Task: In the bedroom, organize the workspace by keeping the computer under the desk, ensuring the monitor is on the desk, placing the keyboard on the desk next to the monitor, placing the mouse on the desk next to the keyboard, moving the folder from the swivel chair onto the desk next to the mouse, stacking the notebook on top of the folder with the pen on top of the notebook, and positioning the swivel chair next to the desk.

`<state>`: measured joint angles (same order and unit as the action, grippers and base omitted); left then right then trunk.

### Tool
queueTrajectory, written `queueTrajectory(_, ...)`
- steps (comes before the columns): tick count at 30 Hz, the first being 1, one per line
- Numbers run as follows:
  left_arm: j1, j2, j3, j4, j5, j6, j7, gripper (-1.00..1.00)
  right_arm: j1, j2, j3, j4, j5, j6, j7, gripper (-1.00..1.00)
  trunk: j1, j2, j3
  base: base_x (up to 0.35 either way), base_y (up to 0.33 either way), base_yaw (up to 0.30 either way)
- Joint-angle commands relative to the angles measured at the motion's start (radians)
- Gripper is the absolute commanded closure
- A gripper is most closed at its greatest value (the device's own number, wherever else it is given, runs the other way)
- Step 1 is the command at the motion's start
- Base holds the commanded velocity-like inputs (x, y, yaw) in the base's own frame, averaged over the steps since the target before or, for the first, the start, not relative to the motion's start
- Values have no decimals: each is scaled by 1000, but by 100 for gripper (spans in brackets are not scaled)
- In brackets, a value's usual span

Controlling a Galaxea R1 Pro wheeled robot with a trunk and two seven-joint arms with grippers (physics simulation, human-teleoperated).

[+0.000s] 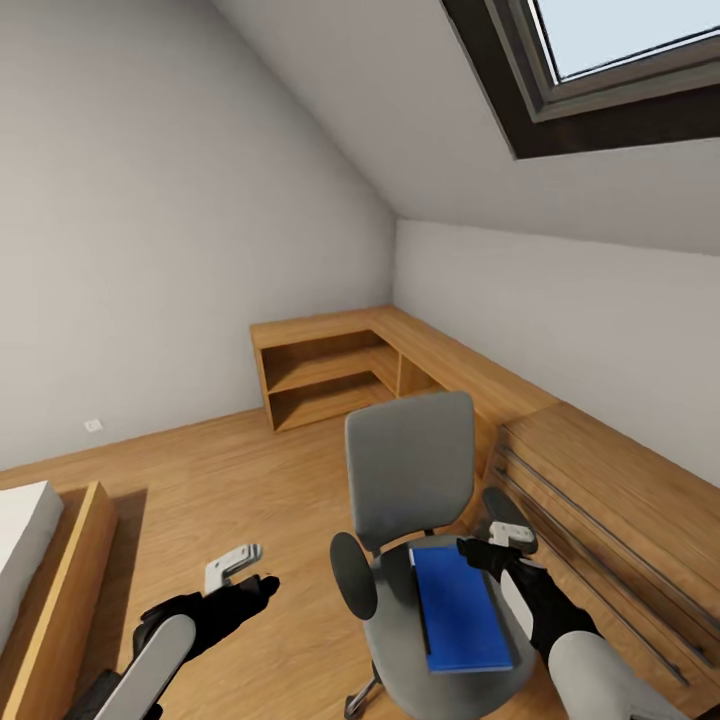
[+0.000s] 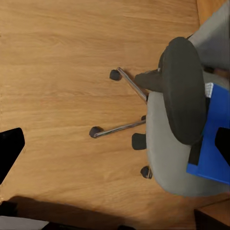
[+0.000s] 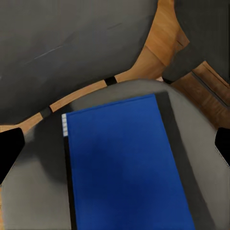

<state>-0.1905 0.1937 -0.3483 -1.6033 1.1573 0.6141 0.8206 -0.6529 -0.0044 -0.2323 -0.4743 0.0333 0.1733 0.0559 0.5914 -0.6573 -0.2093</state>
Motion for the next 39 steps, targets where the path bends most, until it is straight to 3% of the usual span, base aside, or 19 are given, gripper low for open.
queueTrajectory(1,-3,11,-11,1,3,3,9,-100,-1,1,-7,-15,2,20,7,-100,4,-9,-5,0,0,0)
queueTrajectory(39,-4,17,-20,4,1,3,17,-100,-1,-1,-12,-21,0,32,7,-100,150,-275,-124,0,0,0)
